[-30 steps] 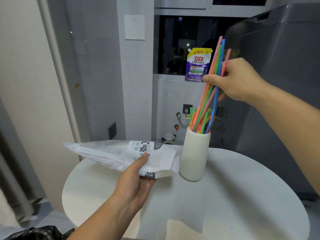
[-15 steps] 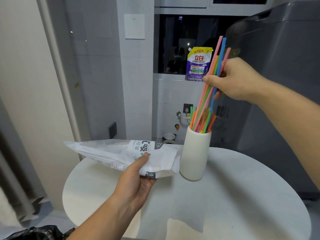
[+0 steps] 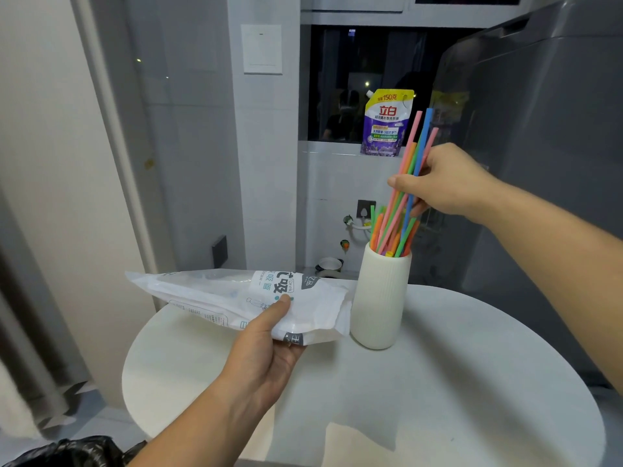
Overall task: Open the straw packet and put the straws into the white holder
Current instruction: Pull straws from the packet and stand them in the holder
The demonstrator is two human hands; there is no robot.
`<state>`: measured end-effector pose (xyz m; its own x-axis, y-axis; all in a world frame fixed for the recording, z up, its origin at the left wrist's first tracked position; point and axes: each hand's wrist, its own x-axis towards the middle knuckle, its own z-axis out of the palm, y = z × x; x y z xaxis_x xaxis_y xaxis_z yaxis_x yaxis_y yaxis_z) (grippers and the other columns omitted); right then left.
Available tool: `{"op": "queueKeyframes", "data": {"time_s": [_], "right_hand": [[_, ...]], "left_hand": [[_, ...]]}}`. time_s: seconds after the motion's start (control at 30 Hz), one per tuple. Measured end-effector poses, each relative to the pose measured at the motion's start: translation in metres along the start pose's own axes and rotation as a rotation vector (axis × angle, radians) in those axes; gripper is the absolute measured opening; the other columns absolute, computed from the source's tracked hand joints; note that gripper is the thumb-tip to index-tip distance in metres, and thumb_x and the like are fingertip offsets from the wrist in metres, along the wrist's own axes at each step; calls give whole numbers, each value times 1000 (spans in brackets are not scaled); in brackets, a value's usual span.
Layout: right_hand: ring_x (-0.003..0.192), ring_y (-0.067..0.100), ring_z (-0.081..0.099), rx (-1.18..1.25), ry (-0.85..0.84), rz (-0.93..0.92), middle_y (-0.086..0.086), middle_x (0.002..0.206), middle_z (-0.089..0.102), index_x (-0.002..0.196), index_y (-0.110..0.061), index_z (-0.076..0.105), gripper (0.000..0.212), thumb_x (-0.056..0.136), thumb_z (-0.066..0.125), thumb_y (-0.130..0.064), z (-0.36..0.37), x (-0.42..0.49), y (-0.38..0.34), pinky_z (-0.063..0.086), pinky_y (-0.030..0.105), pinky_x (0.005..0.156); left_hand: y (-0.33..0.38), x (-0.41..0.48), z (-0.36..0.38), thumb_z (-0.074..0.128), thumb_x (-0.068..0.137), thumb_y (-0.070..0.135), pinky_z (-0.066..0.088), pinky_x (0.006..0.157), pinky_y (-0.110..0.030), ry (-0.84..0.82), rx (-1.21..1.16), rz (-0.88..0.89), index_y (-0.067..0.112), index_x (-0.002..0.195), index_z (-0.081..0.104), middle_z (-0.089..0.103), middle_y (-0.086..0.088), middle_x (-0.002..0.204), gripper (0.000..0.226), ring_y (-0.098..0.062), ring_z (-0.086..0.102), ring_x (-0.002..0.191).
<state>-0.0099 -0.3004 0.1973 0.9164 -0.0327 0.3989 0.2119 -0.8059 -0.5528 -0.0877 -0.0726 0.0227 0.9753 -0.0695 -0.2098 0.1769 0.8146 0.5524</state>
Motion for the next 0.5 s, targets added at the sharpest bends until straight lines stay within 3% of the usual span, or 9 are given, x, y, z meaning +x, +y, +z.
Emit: {"op": "queueKeyframes", "data": {"time_s": [0.17, 0.33, 0.5], "right_hand": [[77, 13, 70, 43, 76, -24, 5, 102, 69, 116, -11, 63, 39, 88, 68, -38, -1, 0, 2, 59, 27, 66], [80, 15, 71, -5, -28, -18, 6, 103, 69, 116, -12, 63, 37, 88, 67, -37, -1, 0, 4, 60, 32, 72], [74, 12, 68, 3, -4, 18, 4, 97, 68, 113, -9, 64, 36, 89, 67, -36, 6, 0, 9, 57, 26, 64]], "left_hand": [[0, -1, 0, 60, 97, 4, 65, 72, -39, -8, 10, -2, 6, 125, 65, 78, -12, 112, 29, -24, 77, 96], [0, 0, 1, 60, 96, 5, 65, 70, -39, -3, 5, -1, 5, 129, 63, 78, -13, 114, 34, -24, 77, 97], [0, -1, 0, 60, 96, 5, 65, 68, -38, -5, 3, 2, 5, 131, 62, 78, -13, 114, 35, -24, 78, 95]]}}
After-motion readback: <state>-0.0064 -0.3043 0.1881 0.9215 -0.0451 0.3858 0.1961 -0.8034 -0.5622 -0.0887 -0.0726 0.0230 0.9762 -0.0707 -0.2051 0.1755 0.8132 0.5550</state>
